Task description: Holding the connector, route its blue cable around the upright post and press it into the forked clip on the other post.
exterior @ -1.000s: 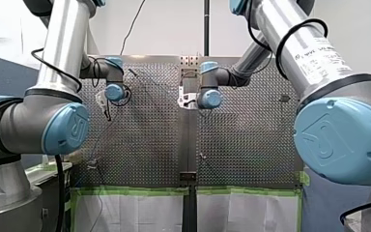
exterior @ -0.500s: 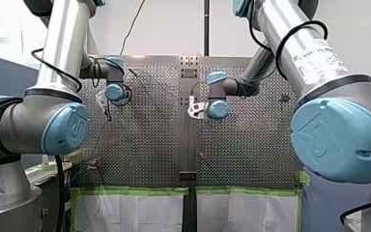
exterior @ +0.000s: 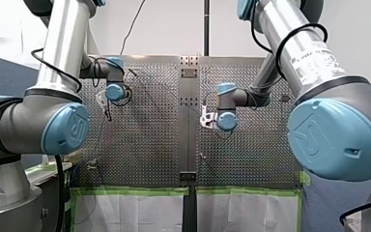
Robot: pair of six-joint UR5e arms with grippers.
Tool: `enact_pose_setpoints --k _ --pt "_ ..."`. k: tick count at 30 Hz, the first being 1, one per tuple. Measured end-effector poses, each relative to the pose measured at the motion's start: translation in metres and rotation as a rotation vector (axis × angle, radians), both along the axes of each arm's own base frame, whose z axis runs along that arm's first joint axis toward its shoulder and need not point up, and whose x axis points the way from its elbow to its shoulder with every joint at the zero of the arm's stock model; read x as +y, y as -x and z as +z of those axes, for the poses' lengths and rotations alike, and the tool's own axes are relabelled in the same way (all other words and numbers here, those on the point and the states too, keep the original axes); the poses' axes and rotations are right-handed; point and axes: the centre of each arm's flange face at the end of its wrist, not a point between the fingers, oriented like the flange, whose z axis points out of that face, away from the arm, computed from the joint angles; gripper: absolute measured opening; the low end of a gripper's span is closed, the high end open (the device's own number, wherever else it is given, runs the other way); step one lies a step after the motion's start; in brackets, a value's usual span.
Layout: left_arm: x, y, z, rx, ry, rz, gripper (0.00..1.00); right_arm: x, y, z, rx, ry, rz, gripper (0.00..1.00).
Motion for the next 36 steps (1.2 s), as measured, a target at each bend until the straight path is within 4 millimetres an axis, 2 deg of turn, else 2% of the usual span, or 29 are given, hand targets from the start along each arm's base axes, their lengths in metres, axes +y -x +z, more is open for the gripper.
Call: enact_pose_setpoints --k 8,14,21,24,31,36 --pt "0.0 0.0 0.0 0.001 0.0 0.001 0.98 0.0 0.037 -0.063 0.031 -0.057 -0.091 0.0" --pt "0.0 0.0 0.0 0.001 0.0 -0.001 0.98 0.011 0.059 -0.111 0.054 -0.104 -0.136 0.0" --pt "-0.002 0.0 0.0 0.001 -0.001 -0.002 0.98 0.019 0.099 -0.165 0.074 -0.168 -0.163 0.0" --pt "-0.002 0.001 0.0 0.002 -0.001 0.002 0.98 0.025 0.122 -0.191 0.084 -0.202 -0.186 0.0" --pt "-0.002 0.001 0.0 0.001 -0.003 0.004 0.98 0.041 0.162 -0.235 0.101 -0.264 -0.229 0.0" --pt "-0.002 0.001 0.0 0.001 -0.003 0.005 0.98 0.063 0.174 -0.261 0.12 -0.305 -0.208 0.0"
